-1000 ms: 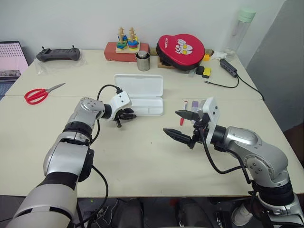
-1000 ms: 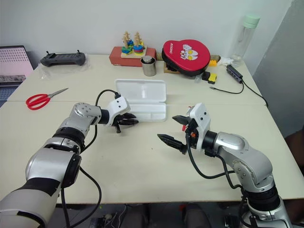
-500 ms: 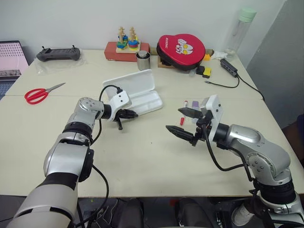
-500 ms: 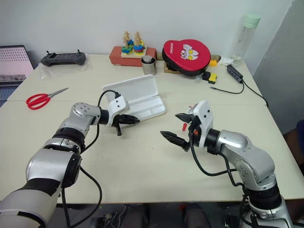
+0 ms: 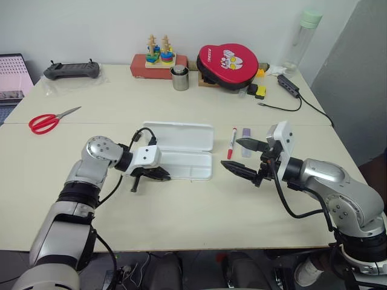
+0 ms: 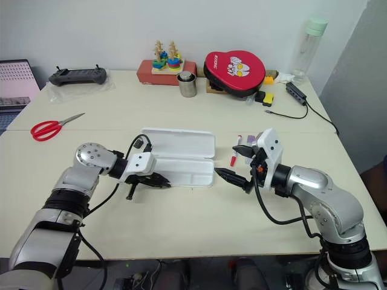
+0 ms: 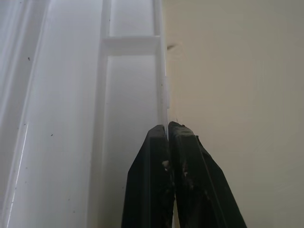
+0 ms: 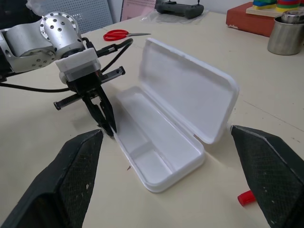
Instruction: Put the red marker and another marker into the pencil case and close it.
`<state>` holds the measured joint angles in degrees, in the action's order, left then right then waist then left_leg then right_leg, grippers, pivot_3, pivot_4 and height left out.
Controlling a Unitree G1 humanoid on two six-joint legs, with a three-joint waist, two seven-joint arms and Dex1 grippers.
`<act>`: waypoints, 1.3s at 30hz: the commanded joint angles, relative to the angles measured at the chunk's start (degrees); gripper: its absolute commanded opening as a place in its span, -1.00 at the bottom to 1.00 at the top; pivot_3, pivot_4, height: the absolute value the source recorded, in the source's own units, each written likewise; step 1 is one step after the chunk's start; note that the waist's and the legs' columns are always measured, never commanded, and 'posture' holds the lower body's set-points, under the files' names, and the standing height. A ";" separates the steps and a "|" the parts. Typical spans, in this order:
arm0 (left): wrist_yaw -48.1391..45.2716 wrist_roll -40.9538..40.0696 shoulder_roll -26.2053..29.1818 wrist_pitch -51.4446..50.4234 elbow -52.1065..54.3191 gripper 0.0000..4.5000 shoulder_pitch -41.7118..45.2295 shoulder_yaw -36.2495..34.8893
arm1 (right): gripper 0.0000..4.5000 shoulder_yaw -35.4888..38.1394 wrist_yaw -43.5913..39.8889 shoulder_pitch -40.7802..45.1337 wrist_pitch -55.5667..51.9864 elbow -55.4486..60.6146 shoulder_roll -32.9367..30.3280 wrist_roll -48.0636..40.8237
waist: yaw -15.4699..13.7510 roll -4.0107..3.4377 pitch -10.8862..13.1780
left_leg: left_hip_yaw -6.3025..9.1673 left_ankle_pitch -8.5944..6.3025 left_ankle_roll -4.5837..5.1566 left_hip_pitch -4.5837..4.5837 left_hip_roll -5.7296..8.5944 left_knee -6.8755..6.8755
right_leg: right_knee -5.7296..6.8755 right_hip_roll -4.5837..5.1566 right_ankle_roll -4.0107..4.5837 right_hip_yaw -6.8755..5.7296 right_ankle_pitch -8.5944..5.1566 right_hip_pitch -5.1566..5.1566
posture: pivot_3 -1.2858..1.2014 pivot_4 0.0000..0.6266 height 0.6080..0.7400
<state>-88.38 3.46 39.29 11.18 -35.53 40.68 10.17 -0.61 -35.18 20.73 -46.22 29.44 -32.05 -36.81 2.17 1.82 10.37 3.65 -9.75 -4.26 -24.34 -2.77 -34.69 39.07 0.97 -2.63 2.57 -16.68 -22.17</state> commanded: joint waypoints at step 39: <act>41.10 -22.70 -16.97 -41.99 49.27 1.00 -10.70 -8.21 | 0.75 -5.94 30.99 16.73 2.20 -42.48 25.38 28.88 | -0.38 -0.03 0.00 | -0.04 0.01 0.02 -0.01 0.03 -0.16 | -0.03 0.00 -0.07 0.12 0.22 0.03 | 0.03 -0.52 1.00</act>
<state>-49.40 -19.83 23.18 -32.21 11.75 28.18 1.56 -8.05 -5.50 36.55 -44.99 -10.95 -6.98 -9.01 1.79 1.80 10.37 3.61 -9.74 -4.24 -24.35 -2.74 -34.84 39.04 0.96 -2.70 2.70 -16.46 -22.14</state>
